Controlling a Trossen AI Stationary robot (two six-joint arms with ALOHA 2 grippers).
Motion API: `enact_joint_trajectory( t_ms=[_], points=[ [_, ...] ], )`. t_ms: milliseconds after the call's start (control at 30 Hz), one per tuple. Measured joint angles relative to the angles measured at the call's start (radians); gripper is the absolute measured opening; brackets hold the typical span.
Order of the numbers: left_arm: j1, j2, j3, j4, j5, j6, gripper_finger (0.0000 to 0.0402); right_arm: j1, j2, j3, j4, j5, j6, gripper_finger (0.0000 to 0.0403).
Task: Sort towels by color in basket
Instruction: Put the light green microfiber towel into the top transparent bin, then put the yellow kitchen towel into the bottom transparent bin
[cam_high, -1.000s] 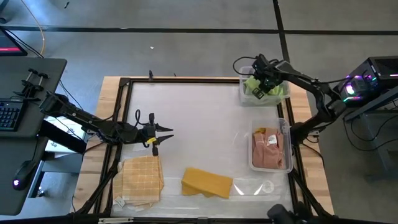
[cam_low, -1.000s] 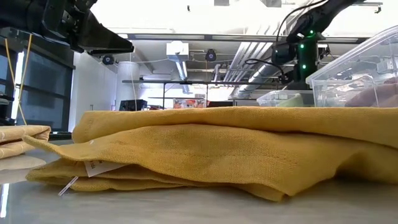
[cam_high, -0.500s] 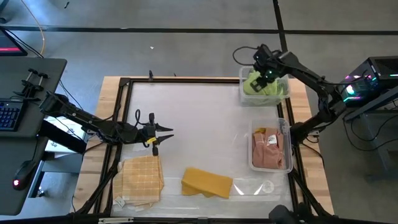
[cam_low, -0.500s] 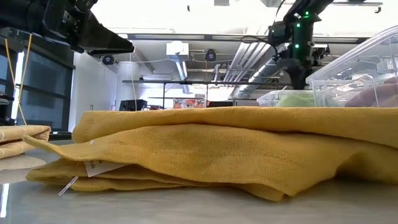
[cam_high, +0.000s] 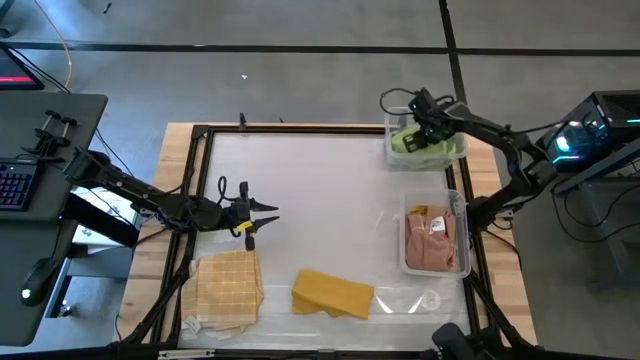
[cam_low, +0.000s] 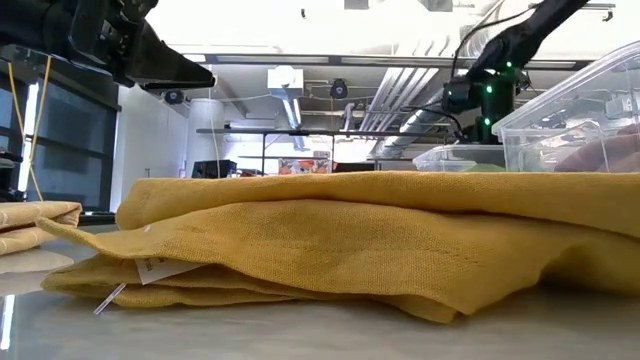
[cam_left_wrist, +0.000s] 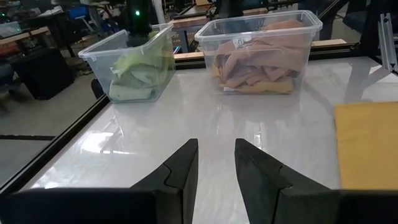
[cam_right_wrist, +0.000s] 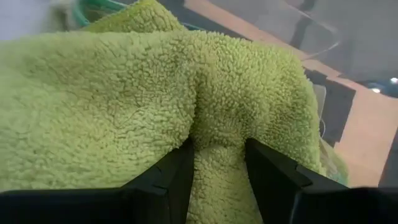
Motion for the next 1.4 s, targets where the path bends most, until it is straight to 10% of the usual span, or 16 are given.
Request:
enact_joint_trajectory(
  t_ms=[333, 667, 1000, 1167, 1400],
  points=[
    [0.000, 0.000, 0.000, 0.001, 0.000, 0.000, 0.0094, 0.017, -0.024, 0.091, -0.129, 0.060, -0.039, 0.0144],
    [-0.014, 0.000, 0.000, 0.001, 0.072, -0.035, 0.0094, 0.296, -0.355, 0.123, -0.098, 0.127, 0.129, 0.0144],
    [-0.067, 0.000, 0.000, 0.032, 0.112, -0.046, 0.0094, 1.033, -0.543, -0.402, 0.780, 0.120, 0.253, 0.0144],
    [-0.107, 0.000, 0.000, 0.087, 0.115, -0.046, 0.0094, 1.320, -0.356, -0.530, 1.347, 0.155, 0.092, 0.0144],
    [-0.156, 0.014, -0.001, 0.239, 0.175, -0.045, 0.0094, 1.508, -0.008, -0.374, 1.396, 0.361, 0.102, 0.0144]
  ],
)
